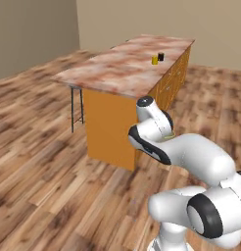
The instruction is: Clear the mugs and bowl far away from the sink.
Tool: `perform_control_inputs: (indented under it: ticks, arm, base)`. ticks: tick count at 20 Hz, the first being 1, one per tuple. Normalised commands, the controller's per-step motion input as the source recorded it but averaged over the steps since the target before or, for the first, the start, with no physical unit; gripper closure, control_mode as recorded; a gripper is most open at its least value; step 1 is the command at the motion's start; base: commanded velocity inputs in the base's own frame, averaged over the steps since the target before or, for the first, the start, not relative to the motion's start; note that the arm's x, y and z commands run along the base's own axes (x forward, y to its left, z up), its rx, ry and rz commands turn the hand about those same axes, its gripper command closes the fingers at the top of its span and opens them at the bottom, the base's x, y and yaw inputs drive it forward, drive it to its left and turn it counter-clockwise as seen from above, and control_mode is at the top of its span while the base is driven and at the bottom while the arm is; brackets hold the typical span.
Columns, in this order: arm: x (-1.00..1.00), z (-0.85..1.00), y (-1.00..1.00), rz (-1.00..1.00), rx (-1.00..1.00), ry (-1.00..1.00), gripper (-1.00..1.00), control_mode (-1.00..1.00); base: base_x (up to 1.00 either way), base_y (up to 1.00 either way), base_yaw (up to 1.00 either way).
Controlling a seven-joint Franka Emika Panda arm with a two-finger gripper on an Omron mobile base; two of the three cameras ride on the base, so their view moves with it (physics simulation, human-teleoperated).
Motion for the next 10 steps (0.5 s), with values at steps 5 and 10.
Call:
perform_control_inputs:
  ticks: [5,10]
  arm:
    - [0.0,0.0,0.0,0.0,0.0,0.0,1.0,1.0]
    - [0.0,0.0,0.0,0.0,0.0,0.0,1.0,1.0]
  base:
    - [0.45,-1.0,-0.11]
    - [0.93,-1.0,-0.01]
